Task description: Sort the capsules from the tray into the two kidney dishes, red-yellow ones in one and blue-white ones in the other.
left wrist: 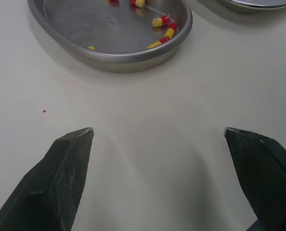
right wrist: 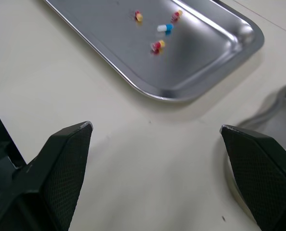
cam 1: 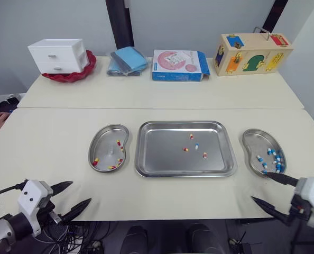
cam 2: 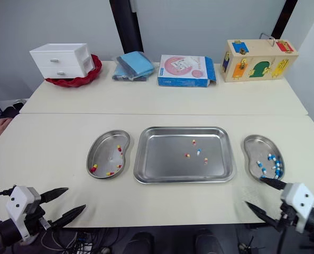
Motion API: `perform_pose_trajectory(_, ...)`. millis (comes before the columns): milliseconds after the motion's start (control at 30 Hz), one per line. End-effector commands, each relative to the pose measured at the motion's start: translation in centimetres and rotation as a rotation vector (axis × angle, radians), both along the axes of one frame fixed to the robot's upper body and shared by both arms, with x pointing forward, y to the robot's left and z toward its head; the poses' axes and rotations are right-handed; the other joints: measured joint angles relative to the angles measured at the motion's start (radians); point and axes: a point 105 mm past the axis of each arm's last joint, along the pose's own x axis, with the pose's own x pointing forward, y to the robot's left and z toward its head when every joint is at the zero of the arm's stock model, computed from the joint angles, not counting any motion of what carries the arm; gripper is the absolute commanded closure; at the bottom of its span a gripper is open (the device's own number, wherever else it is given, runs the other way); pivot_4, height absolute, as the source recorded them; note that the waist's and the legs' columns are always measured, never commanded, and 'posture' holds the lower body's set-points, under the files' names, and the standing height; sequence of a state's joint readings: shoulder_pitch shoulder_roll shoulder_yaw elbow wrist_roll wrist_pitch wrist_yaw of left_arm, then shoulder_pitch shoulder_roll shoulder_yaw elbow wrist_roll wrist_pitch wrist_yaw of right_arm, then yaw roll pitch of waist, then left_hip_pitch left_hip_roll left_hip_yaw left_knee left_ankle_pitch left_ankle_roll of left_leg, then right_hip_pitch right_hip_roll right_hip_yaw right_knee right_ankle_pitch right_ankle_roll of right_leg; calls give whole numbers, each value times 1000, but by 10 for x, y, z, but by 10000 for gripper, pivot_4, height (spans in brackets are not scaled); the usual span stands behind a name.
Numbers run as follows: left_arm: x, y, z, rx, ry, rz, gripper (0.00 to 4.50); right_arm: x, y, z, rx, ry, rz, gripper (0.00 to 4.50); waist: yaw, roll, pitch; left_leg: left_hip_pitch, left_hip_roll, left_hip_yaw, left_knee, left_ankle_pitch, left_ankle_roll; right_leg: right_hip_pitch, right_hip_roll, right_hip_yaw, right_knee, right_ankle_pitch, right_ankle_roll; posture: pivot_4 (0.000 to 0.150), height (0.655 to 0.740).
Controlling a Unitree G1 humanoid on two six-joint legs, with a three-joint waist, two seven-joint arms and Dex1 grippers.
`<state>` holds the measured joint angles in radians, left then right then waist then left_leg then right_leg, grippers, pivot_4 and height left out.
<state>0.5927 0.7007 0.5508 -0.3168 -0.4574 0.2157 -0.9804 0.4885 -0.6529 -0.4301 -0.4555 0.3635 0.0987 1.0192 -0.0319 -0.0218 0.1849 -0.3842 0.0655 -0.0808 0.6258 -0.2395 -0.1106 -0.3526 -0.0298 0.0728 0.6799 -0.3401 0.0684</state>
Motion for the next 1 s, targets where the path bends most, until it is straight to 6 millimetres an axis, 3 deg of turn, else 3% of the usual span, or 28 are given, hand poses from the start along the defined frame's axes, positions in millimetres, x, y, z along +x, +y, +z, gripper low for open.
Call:
perform_pose_trajectory(33,2,-20,17,15,-38,-115,0,5,9,6,9,-38,9,141,0,0,0,0,0,0,0,0,0,0,0,0,0,0,0,1500,7400)
perform_pose_trajectory(200,24,-64,44,-29,-123,-249,0,11,17,7,23,-56,12,141,10,0,0,0,0,-1,0,0,0,1,0,0,0,0,0,1500,7400)
perform_pose_trajectory(467,62,-130,52,-61,-174,-441,0,13,31,1,63,-58,16,141,3,0,-1,0,-1,-2,0,0,0,2,1,0,1,1,1,1500,7400)
perform_pose_trajectory(633,96,-168,51,-53,-172,-509,14045,12,35,-2,76,-52,22,0,3,1,-1,0,-1,-2,1,0,0,2,1,0,1,1,1,1500,7400)
perform_pose_trajectory(800,121,-214,54,-17,-183,-640,14045,10,33,-7,89,-50,4,0,6,1,0,-1,-1,-3,2,0,0,2,1,0,1,1,1,1500,7400)
perform_pose_trajectory(1000,150,-245,47,46,-113,-716,14045,5,38,-14,106,-28,-2,0,2,1,0,-1,-1,-4,2,0,0,2,2,-1,1,1,1,1500,7400)
